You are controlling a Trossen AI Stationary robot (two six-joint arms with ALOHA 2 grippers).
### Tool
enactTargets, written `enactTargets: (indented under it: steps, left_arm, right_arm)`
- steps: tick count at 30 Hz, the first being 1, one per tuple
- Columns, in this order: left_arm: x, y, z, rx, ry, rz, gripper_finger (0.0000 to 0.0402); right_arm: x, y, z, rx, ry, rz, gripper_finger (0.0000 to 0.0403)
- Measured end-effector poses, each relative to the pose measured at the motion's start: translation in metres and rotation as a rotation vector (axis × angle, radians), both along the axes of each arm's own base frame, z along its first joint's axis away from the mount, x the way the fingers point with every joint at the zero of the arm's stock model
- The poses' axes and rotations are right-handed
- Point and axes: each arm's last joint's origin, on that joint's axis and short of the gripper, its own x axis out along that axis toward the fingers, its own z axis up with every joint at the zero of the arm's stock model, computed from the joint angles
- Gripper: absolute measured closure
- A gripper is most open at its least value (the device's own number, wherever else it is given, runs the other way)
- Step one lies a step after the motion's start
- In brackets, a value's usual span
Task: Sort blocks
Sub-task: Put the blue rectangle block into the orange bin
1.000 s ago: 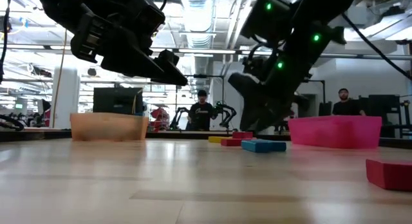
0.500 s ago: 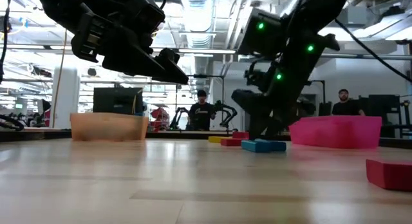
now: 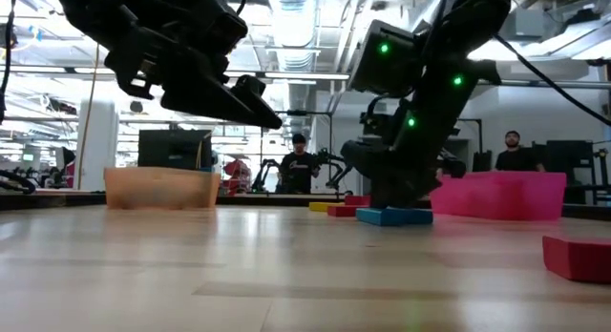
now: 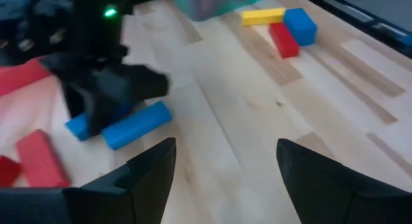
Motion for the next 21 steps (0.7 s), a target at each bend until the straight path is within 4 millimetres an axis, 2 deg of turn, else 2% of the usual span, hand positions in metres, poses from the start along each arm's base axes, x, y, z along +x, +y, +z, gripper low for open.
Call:
enactTargets:
  steps: [5, 10, 16, 21]
  left_arm:
    - [0.001, 0.012, 0.001, 0.006, -0.015, 0.056, 0.0146]
    - [0.001, 0.028, 0.002, -0.025, -0.014, 0.104, 0.0161]
    - [-0.006, 0.046, 0.001, -0.149, -0.133, 0.076, 0.0175]
    - [-0.016, 0.057, 0.012, -0.309, -0.34, -0.004, 0.0177]
  right_arm:
    - [0.001, 0.005, 0.012, -0.018, -0.035, 0.056, 0.0284]
    - [0.005, 0.01, 0.036, -0.057, -0.145, 0.128, 0.0289]
    - [0.003, 0.023, 0.087, -0.198, -0.344, 0.236, 0.0281]
    - [0.0, 0.038, 0.132, -0.365, -0.539, 0.342, 0.028]
